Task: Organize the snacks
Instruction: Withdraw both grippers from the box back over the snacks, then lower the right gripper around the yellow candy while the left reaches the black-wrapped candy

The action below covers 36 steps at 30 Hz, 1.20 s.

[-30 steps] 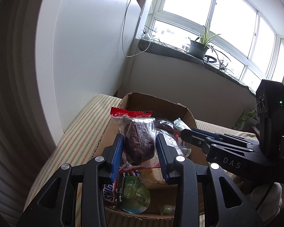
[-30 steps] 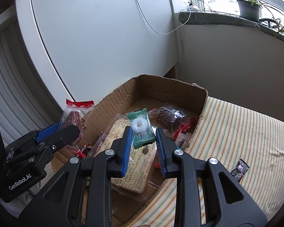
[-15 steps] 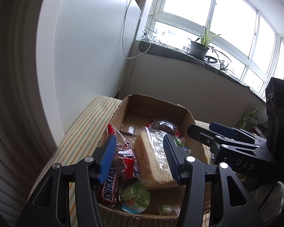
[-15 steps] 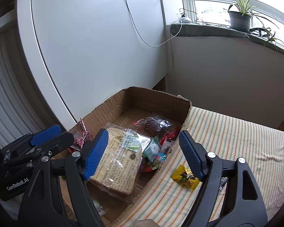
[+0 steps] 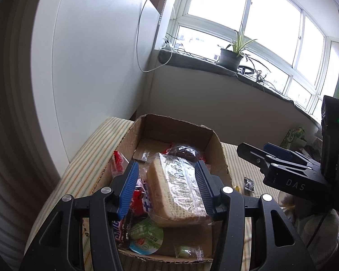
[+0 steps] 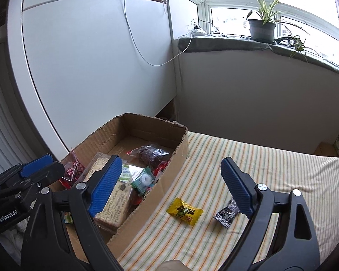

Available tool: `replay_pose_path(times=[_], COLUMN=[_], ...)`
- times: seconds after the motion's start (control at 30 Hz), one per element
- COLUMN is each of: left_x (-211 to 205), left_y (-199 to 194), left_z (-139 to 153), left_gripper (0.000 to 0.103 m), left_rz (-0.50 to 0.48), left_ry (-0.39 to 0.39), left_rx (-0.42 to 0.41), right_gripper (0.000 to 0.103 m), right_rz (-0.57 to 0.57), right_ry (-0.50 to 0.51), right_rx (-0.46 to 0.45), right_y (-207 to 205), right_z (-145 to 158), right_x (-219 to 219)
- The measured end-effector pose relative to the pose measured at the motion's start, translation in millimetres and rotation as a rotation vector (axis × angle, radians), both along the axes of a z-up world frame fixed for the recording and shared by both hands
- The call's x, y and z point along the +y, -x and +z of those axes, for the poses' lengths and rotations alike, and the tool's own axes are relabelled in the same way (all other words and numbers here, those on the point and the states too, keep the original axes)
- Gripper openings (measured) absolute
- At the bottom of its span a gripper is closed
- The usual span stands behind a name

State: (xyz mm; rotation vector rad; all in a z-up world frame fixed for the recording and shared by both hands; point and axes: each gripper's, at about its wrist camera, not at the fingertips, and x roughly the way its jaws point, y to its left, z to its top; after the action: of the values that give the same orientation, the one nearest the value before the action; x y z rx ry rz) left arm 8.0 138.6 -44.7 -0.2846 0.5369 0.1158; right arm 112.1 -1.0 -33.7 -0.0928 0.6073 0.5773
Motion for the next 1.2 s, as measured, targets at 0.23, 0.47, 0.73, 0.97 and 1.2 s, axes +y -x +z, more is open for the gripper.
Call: replay_pose_path(times=[0.23,0.47,0.73,0.97,1.2], left_x=[-14,-24,-32,-27,-25], left_y=[-3,-8,-6,-3,-1], left_z=[4,9,8,8,9], left_gripper=[0.051,0.051,0.051,0.051,0.051], left_rz=[-0.026,-0.039,-0.052,-0.047,-0.049], left_ry=[-0.007,-0.005,0.0,0.007,0.019], left_rx=[-0.009,-0.015,-0.014,-0.017,-0.019], right_gripper=[0.091,0.081,0.039,0.037,0.029], right_rz=[-0.038,-0.059,0.076,0.118,0.155], right_ry=[-0.022,-0.05,-0.029,0.084,0.211], right_rx=[-0.024,0.079,0.286,0.307,0.273], right_y=[-6,-32,-45,-38,-22], right_z=[1,-14,-58,-81,-93], right_x=[-28,-54,-26,8,18])
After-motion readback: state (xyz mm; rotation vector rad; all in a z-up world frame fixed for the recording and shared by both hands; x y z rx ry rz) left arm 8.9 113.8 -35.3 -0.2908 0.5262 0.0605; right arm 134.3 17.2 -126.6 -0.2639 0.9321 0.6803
